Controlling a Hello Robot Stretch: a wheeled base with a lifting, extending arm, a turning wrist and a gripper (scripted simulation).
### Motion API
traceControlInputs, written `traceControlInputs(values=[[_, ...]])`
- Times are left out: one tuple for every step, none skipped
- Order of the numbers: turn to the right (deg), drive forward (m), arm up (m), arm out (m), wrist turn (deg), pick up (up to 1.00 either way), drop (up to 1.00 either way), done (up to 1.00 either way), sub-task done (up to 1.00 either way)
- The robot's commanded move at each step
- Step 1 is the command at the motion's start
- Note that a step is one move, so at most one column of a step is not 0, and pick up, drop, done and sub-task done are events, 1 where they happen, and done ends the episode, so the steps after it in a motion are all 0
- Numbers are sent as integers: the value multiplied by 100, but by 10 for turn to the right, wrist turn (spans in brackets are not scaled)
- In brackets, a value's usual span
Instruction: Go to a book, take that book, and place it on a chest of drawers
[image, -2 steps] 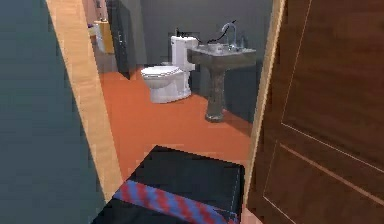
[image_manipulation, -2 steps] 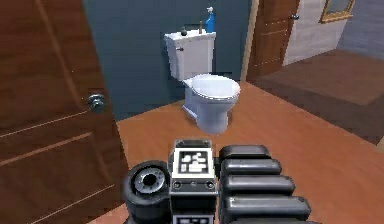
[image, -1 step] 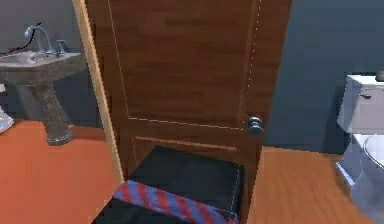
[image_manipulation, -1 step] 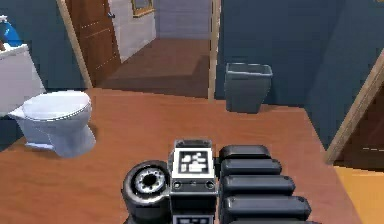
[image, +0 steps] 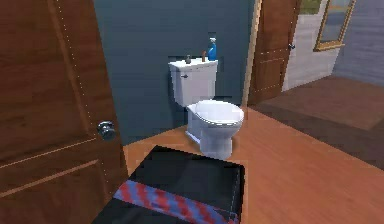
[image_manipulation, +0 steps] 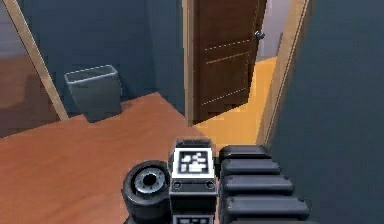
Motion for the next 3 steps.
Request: traceControlInputs(values=[[30,0,0,0,0,0,0,0,0],[0,10,0,0,0,0,0,0,0],[-450,0,0,0,0,0,0,0,0]])
